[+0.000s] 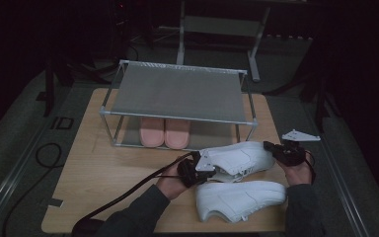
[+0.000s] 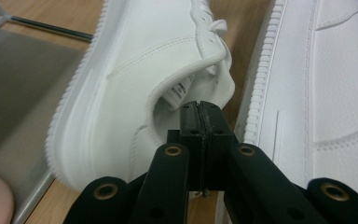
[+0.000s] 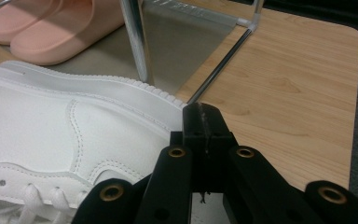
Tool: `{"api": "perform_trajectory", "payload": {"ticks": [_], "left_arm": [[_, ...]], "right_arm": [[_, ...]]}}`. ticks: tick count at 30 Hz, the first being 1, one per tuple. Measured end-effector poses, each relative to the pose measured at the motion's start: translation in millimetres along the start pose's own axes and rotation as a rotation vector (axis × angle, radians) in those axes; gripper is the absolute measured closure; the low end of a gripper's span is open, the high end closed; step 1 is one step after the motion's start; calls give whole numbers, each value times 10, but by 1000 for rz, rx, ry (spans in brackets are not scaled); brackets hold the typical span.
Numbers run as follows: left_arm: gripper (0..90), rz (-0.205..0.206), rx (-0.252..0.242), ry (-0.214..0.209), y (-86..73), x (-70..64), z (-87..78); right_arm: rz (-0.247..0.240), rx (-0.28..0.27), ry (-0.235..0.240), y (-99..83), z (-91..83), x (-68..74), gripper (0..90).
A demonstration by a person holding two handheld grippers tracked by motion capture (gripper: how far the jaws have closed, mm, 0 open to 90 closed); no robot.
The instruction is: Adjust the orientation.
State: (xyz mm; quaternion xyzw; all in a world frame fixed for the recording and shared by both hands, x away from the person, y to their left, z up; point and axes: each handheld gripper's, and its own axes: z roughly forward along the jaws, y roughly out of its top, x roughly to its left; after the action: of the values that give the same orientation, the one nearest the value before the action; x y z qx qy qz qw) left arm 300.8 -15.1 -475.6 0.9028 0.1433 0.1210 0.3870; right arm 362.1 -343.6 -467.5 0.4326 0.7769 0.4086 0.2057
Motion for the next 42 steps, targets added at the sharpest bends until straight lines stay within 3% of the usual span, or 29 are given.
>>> {"api": "perform_trajectory", "payload": {"ticks": [7,14,21,31,42], "left_arm": [[897,28,50,-6,75,-53,226],[899,-13,54,2,103,26,351],[899,-19,67,-1,137,45,441],[900,-57,15,6,187,87,371],[900,-28,16,-8,173,65,330]], "right_arm": [[12,-12,6,-19,-2,-8,900],[11,-20,9,-30,-4,-14,900],[18,-24,18,-37,-8,-22,900],[19,-21,12,-36,-5,-33,900],[0,7,28,-9,-26,-20,900]]}}
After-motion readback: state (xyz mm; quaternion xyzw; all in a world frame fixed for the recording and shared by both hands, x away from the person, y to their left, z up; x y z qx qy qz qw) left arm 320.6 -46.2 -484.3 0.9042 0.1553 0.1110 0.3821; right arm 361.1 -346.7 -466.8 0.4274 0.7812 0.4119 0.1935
